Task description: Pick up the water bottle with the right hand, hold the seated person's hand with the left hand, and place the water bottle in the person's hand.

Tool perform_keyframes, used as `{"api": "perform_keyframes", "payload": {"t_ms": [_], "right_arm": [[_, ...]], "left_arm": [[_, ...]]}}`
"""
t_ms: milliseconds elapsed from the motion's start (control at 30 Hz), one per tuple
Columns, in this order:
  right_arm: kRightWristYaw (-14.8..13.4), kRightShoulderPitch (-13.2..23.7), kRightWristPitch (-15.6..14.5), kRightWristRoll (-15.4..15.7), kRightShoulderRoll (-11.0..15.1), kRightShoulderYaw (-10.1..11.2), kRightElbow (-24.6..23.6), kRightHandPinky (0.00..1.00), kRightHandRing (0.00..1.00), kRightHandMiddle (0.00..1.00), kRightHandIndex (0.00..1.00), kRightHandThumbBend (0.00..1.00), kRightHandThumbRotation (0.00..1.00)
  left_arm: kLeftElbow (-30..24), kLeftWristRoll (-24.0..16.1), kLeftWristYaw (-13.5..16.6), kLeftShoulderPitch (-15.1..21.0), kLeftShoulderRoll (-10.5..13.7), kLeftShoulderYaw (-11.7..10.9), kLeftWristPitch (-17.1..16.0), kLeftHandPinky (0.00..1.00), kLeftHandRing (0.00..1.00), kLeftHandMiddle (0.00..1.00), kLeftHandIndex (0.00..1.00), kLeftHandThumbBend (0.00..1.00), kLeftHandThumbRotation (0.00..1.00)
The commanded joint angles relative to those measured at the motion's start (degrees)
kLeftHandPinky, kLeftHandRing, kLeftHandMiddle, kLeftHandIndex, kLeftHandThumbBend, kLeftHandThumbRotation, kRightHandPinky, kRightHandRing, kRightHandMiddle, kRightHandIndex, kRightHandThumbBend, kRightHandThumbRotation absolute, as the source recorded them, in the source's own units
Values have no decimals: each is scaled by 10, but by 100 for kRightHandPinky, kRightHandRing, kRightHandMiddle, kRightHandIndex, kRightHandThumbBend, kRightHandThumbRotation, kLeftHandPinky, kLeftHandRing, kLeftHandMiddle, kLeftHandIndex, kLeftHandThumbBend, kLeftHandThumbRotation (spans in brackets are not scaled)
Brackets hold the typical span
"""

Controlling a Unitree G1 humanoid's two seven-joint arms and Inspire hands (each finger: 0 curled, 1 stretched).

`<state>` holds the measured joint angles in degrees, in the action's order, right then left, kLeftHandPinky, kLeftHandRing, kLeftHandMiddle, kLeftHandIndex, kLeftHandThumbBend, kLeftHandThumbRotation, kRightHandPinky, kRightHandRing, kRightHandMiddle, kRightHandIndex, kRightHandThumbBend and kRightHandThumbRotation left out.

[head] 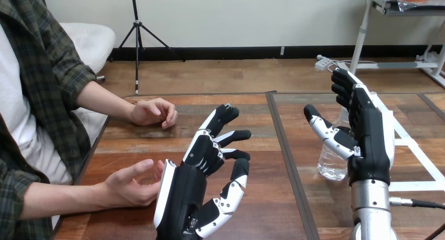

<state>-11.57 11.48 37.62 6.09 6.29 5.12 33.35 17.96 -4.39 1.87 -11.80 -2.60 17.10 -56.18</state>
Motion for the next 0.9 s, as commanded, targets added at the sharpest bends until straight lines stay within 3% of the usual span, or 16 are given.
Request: {"api": "perform_keyframes", "payload": {"t_ms": [0, 167, 467, 867], "right_arm": [[11, -1, 0, -14, -12, -3, -44, 87, 85, 85, 83, 51, 0], [14, -11, -4, -17, -16, -5, -71, 84, 84, 84, 82, 51, 0], [10, -19, 34, -14, -26, -4, -92, 80, 83, 84, 81, 52, 0], [-28, -21, 103, 29, -30, 1, -103, 71, 78, 81, 77, 53, 0]], "left_arm": [[-17, 3, 1, 10, -25, -1, -4, 60, 75, 88, 89, 27, 0], [-18, 6, 0, 11, -25, 0, -3, 60, 75, 88, 88, 26, 0], [-18, 7, -1, 15, -24, -2, -3, 59, 75, 88, 89, 26, 0], [-18, 6, 0, 15, -23, -3, -3, 59, 75, 88, 88, 27, 0]]}}
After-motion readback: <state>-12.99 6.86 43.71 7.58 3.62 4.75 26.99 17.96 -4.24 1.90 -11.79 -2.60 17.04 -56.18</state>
